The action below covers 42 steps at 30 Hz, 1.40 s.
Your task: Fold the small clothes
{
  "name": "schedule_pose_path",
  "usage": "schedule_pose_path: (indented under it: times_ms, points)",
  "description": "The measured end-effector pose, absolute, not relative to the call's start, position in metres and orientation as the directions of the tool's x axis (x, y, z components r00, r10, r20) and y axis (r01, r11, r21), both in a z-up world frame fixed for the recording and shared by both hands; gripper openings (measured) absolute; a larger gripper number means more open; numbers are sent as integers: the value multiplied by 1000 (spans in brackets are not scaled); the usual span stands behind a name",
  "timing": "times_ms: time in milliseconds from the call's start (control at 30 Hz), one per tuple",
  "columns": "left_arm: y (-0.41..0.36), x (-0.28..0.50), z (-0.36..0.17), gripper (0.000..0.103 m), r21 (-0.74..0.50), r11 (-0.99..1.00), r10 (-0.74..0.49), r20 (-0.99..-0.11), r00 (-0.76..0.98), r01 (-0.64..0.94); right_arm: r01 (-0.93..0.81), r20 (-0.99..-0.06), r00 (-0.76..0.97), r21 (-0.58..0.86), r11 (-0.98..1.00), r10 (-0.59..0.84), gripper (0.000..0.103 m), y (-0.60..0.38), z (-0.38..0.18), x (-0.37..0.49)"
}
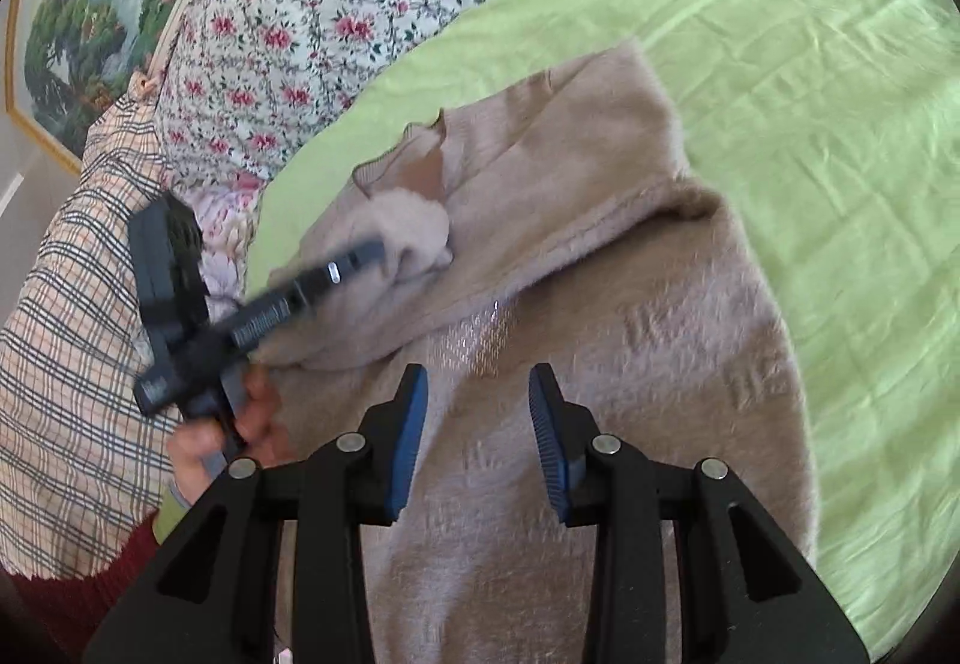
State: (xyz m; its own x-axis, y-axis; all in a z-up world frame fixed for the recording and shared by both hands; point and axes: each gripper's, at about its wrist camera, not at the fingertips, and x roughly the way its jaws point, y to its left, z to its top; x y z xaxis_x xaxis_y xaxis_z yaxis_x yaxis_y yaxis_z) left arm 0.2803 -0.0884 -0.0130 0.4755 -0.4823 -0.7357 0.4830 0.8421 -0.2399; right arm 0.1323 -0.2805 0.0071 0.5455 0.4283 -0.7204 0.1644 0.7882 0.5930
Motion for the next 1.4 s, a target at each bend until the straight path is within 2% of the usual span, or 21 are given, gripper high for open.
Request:
schedule_pose_path:
  times_ms: [67,233,333,467,633,667,700,733,833,867,967,1033,1100,1133,1167,1300,1367,1400]
  points:
    - [-76,268,-13,50,-232,852,-468,-740,483,469,158,-719,550,589,792,425,37,-278,11,145]
    - [-34,227,-1,60,-196,883,-421,-730,538,426,91,-712,547,574,814,440,37,-251,25,191]
    - [9,210,4,60,-164,928,-341,-731,590,333,58,-734,522,538,841,434,37,-226,27,234]
    - [71,201,-5,60,-37,991,-111,-757,644,128,58,-786,473,480,876,399,37,-204,17,288]
    - [113,215,-35,59,-34,999,-44,-820,570,27,87,-876,338,394,915,345,36,-182,-22,335]
    - [114,220,-43,60,-23,1000,-29,-834,551,18,80,-876,337,391,917,344,17,-181,-24,337]
    - [113,225,-46,60,-20,1000,-23,-836,548,11,76,-865,369,391,917,339,10,-182,-20,334]
    - [115,227,-47,60,-23,1000,-17,-828,560,-4,71,-836,427,410,909,344,10,-187,-11,329]
    - [127,234,-44,57,-43,991,37,-818,574,-124,62,-608,726,523,850,321,10,-225,38,279]
    - [132,234,-44,57,-59,986,43,-818,574,-158,81,-582,755,538,839,301,10,-235,42,266]
    - [147,231,-46,57,-139,963,21,-813,582,-230,169,-634,708,581,796,312,10,-258,17,237]
    - [147,226,-44,57,-140,957,37,-808,589,-253,240,-704,629,579,779,330,12,-267,-13,221]
    - [149,221,-44,57,-144,952,47,-801,596,-270,291,-723,597,599,746,347,15,-277,-30,207]
    - [150,219,-44,57,-152,951,42,-801,598,-271,318,-725,595,609,726,348,17,-283,-34,202]
    - [151,217,-44,57,-156,950,39,-800,599,-272,338,-726,594,616,712,346,27,-286,-37,201]
    - [149,215,-43,57,-159,950,35,-800,599,-267,339,-707,619,632,697,341,39,-290,-34,202]
    - [146,215,-42,57,-155,951,38,-799,600,-267,335,-732,589,607,721,343,38,-288,-38,210]
    - [146,213,-43,57,-158,950,36,-801,598,-269,318,-733,580,604,731,355,21,-286,-38,214]
